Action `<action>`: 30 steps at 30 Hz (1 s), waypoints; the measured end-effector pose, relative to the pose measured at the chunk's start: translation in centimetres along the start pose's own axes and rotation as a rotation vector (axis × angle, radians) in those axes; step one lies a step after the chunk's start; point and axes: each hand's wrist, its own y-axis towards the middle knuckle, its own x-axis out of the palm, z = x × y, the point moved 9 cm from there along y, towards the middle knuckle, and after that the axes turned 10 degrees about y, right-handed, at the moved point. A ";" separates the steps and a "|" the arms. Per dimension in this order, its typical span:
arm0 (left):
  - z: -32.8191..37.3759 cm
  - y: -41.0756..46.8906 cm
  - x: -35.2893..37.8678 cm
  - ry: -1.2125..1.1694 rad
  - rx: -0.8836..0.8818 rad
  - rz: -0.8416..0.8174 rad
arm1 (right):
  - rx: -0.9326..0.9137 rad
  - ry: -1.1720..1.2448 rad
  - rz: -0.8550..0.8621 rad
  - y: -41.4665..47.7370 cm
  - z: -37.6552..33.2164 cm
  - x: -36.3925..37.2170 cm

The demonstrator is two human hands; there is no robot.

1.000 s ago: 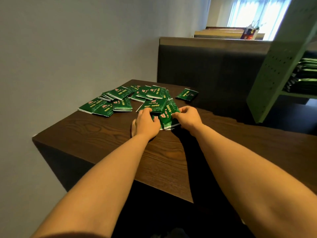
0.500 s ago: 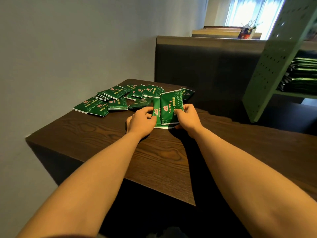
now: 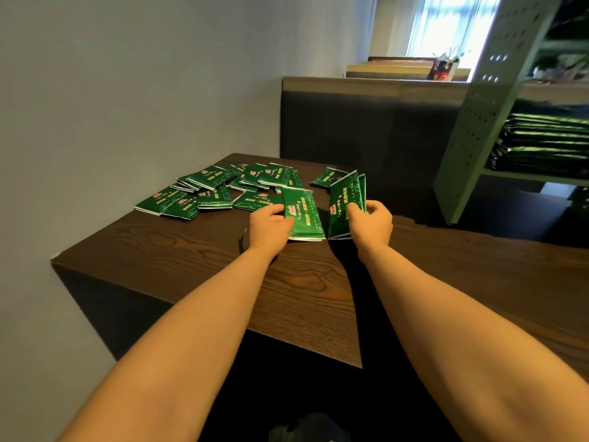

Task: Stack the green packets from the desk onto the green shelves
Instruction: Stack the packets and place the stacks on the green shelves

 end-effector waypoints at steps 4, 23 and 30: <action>-0.2 0.2 0.3 -0.008 0.010 -0.001 | 0.039 0.138 0.001 0.5 0.4 -0.5; 0.3 -0.6 -1.0 -0.023 0.051 -0.009 | 0.322 0.228 -0.324 -1.9 -0.7 5.6; 0.6 0.3 -1.2 -0.111 0.008 -0.145 | 0.326 0.162 -0.429 -3.0 -0.5 8.5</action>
